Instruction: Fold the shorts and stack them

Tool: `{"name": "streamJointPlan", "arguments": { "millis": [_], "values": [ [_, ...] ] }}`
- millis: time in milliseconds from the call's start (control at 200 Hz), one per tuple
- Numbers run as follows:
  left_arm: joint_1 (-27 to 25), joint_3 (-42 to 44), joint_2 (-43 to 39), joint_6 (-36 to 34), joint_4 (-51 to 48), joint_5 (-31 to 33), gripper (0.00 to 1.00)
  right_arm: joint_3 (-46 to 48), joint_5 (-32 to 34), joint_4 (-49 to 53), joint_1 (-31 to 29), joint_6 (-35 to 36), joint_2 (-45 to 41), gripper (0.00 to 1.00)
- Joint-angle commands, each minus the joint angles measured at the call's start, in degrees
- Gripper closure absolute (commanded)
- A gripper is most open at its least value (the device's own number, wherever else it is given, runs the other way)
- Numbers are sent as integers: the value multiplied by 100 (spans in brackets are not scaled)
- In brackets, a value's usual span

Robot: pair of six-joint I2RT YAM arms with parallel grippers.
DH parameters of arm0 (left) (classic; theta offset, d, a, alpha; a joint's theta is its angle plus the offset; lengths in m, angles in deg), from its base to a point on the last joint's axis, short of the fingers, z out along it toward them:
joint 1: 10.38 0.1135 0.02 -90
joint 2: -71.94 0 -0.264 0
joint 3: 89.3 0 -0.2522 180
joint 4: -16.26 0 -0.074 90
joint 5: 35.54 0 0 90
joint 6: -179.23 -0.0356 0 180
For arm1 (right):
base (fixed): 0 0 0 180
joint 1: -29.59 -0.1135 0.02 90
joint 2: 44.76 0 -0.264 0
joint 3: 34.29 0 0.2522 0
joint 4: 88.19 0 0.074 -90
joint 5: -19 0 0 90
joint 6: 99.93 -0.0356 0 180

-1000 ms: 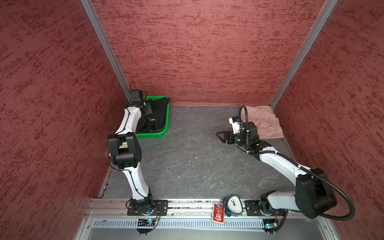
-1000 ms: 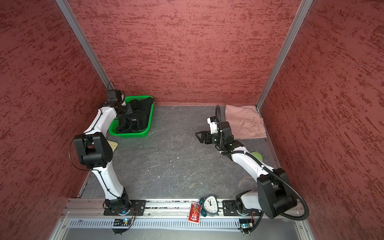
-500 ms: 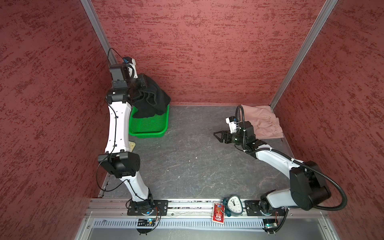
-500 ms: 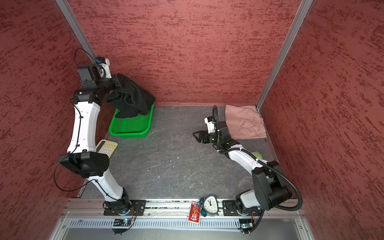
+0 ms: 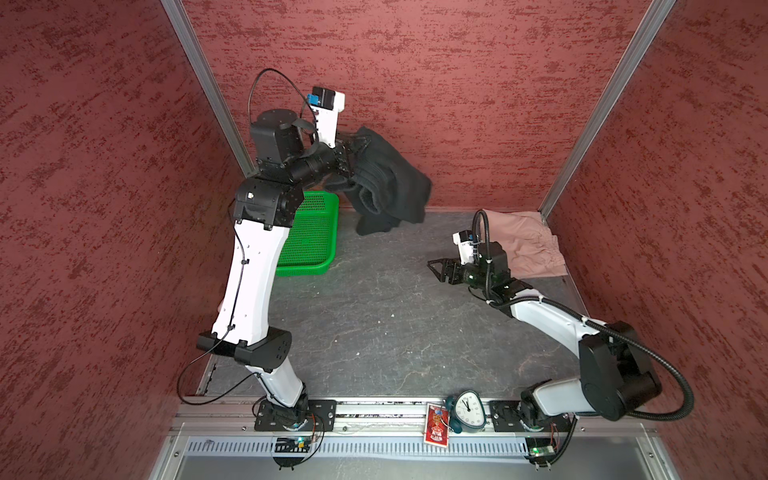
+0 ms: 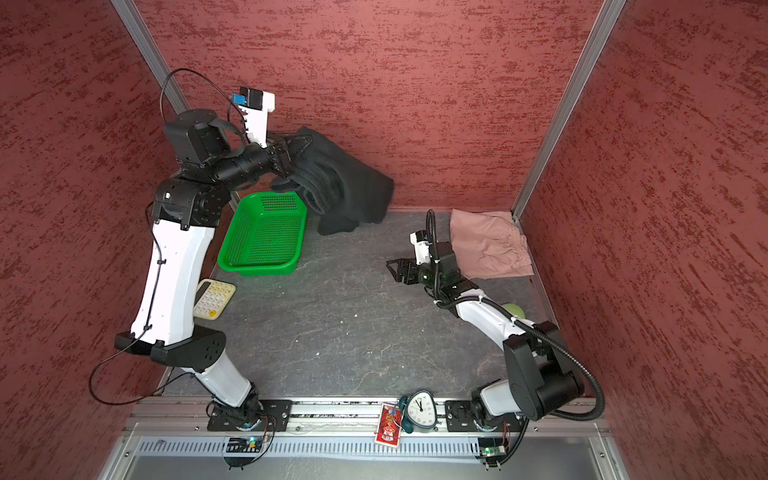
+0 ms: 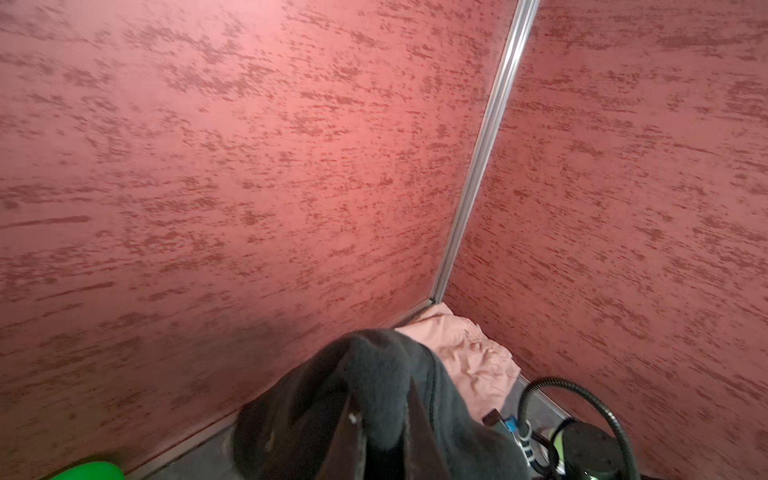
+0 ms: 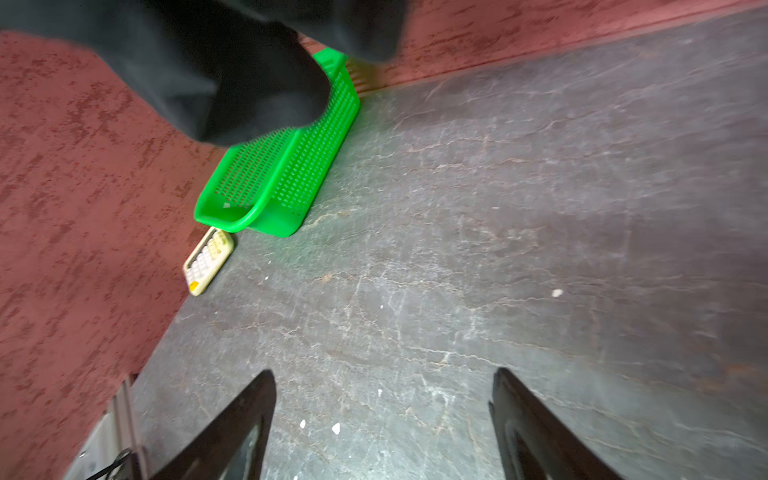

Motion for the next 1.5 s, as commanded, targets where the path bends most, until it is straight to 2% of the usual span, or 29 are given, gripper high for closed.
{"name": "streamJointPlan", "arguments": {
  "millis": [0, 125, 220, 270, 366, 466, 501, 556, 566, 581, 676, 751, 882, 1002, 1122, 1252, 1368, 1498],
  "values": [
    [-281, 752, -290, 169, -105, 1070, 100, -183, 915, 590, -26, 337, -399, 18],
    [-311, 2679, -735, 604, 674, 1436, 100, -125, 1767, 1260, 14, 420, -763, 16],
    [-303, 3945, -898, 975, 1255, 1568, 100, 18, 1914, 1541, 123, 412, -989, 15],
    [-294, 4494, -903, 1295, 1506, 1419, 100, 89, 1894, 1602, 171, 367, -1061, 15],
    [-358, 5247, -822, 1784, 1874, 970, 100, 101, 1803, 1779, 250, 272, -1039, 15],
    [-493, 5425, -686, 1730, 1541, 1172, 100, -29, 1647, 2166, 253, 601, -958, 15],
    [-513, 5448, -668, 1661, 1416, 1301, 80, -105, 1669, 2415, 233, 808, -952, 15],
    [-514, 5480, -675, 1476, 1333, 1382, 14, -206, 1600, 2764, 146, 1240, -995, 15],
    [-514, 5478, -680, 1429, 1325, 1397, 4, -219, 1576, 2806, 119, 1324, -1010, 15],
    [-514, 5474, -690, 1368, 1317, 1435, 0, -239, 1552, 2857, 61, 1429, -1035, 15],
    [-443, 5253, -739, 1035, 1085, 1751, 1, -207, 1217, 2644, -460, 1779, -1179, 15],
    [-267, 4887, -761, 885, 605, 1988, 1, -87, 1132, 2123, -1178, 1932, -1110, 15],
    [232, 4675, -1082, 829, -46, 2164, 1, -20, 1824, 1500, -2483, 2280, -529, 15],
    [716, 5296, -1806, 1099, -192, 2221, 1, -227, 2619, 1471, -3403, 2638, 226, 14],
    [1052, 6448, -2642, 1447, 26, 2075, 1, -425, 2693, 1190, -3804, 2715, 975, 14],
    [1488, 7411, -3229, 1671, 62, 1748, 0, -599, 3163, 561, -3957, 2596, 1645, 13],
    [1873, 7947, -3646, 1794, 33, 1320, 1, -938, 3616, 181, -3975, 2450, 2189, 15],
    [2025, 8297, -4043, 1899, -48, 1316, 1, -1231, 4257, -134, -3966, 2348, 2501, 18]
  ]
}}
